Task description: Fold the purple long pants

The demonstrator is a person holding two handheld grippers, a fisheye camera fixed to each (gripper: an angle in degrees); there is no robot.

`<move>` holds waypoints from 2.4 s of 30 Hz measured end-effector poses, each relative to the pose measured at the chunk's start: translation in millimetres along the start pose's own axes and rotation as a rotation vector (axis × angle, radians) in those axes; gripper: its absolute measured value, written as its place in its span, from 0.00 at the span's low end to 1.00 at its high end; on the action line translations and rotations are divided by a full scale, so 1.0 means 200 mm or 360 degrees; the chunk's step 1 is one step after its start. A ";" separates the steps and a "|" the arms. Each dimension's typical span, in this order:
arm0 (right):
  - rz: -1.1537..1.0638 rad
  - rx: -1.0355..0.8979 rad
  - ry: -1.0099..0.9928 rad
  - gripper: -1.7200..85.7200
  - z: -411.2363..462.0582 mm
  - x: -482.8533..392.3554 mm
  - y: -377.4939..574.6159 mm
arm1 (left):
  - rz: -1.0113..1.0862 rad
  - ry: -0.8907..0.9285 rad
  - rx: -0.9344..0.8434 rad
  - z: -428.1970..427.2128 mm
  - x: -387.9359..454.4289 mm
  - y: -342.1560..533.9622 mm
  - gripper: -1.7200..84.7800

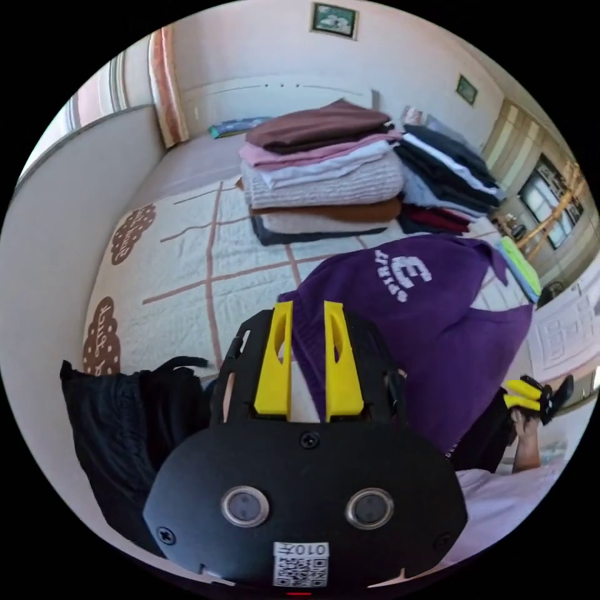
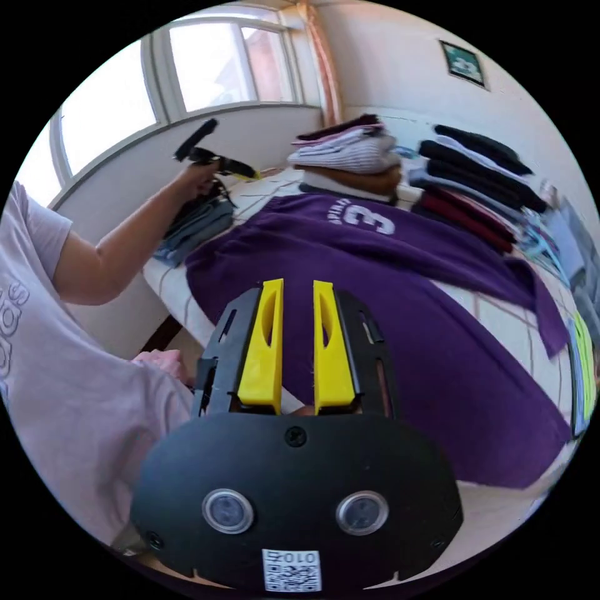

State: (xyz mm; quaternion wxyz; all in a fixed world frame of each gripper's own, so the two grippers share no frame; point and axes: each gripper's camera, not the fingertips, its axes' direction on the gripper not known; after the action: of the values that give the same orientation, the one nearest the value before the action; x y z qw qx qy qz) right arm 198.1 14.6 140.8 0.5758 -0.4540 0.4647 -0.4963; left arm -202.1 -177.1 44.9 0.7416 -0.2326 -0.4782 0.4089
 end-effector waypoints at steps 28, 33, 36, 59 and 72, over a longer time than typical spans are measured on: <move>0.0830 0.0345 0.0930 0.13 -0.37 1.09 0.56 | 0.0423 0.0107 0.0286 0.16 0.78 -0.02 0.14; 0.0632 0.0018 0.0895 0.19 -0.12 1.30 0.16 | 0.0578 -0.0216 0.0060 0.48 0.81 -0.41 0.18; 0.0553 -0.0027 0.0856 0.20 0.03 1.37 -0.05 | 0.0568 -0.0221 -0.0065 0.65 0.80 -0.51 0.20; 0.0006 0.0356 0.1430 0.04 -0.42 0.96 0.06 | 0.1027 -0.0284 0.0063 0.49 1.12 -0.51 0.26; -0.0245 0.0501 0.1589 0.05 -0.59 0.44 0.19 | 0.1332 0.0175 -0.0191 0.39 0.88 -0.68 0.27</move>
State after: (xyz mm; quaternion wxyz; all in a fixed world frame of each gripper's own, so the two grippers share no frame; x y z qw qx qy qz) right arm 93.9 -77.5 78.0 0.3074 -0.1032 0.5675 -0.7568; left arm -183.2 -110.1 270.3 0.5211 -0.4709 -0.3252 0.6332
